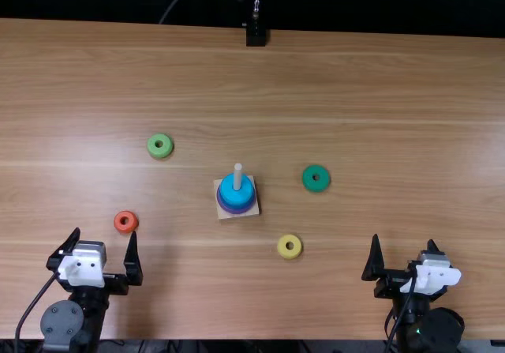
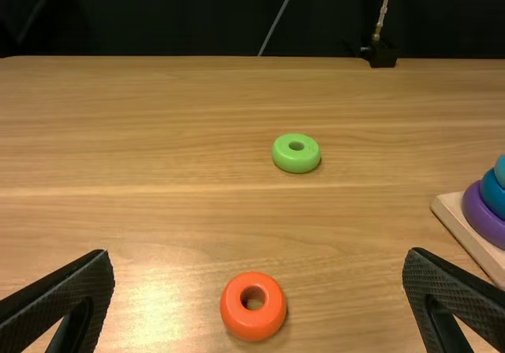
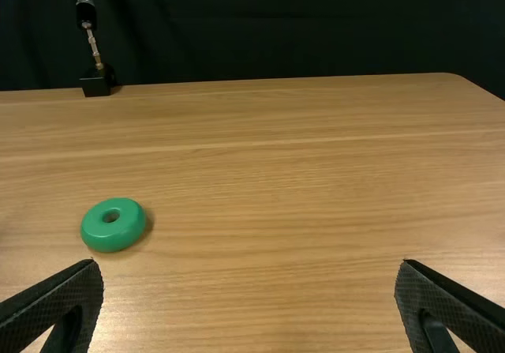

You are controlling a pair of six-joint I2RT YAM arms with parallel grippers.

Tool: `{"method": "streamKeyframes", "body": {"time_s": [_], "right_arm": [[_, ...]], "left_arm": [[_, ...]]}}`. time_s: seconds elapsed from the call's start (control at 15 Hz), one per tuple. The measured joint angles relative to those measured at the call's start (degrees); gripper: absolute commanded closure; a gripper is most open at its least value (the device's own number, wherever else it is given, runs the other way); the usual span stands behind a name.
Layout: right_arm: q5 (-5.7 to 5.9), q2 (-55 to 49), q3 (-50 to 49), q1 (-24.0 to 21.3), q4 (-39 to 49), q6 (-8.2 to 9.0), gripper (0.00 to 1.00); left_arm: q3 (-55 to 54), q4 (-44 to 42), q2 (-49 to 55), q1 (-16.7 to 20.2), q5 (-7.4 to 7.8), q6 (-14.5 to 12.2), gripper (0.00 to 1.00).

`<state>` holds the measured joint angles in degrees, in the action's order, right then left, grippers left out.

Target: Build the Hanoi tower: stack the rings onto the peg from bottom to top in this color order: purple, dark blue, light blue, dark green, light green, yellow, orange.

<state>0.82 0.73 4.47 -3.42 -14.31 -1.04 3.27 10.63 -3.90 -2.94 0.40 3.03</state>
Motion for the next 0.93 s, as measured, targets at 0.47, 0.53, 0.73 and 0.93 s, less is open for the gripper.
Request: {"method": "streamKeyframes", "body": {"time_s": [0.47, 0.53, 0.73, 0.93], "right_arm": [[0.00, 0.0, 0.0, 0.0, 0.0, 0.04, 0.00], [0.02, 0.0, 0.0, 0.0, 0.0, 0.00, 0.00], [0.00, 0.0, 0.0, 0.0, 0.0, 0.02, 0.00], [0.02, 0.0, 0.0, 0.0, 0.0, 0.02, 0.00]], "left_arm": [[2.4, 9.5, 3.2, 0.0, -1.01, 0.1, 0.00], [2.6, 10.3, 3.2, 0.0, -1.11, 0.1, 0.00], [2.7, 10.6, 3.2, 0.0, -1.27, 0.0, 0.00], [2.7, 10.6, 3.2, 0.0, -1.25, 0.0, 0.00]]}}
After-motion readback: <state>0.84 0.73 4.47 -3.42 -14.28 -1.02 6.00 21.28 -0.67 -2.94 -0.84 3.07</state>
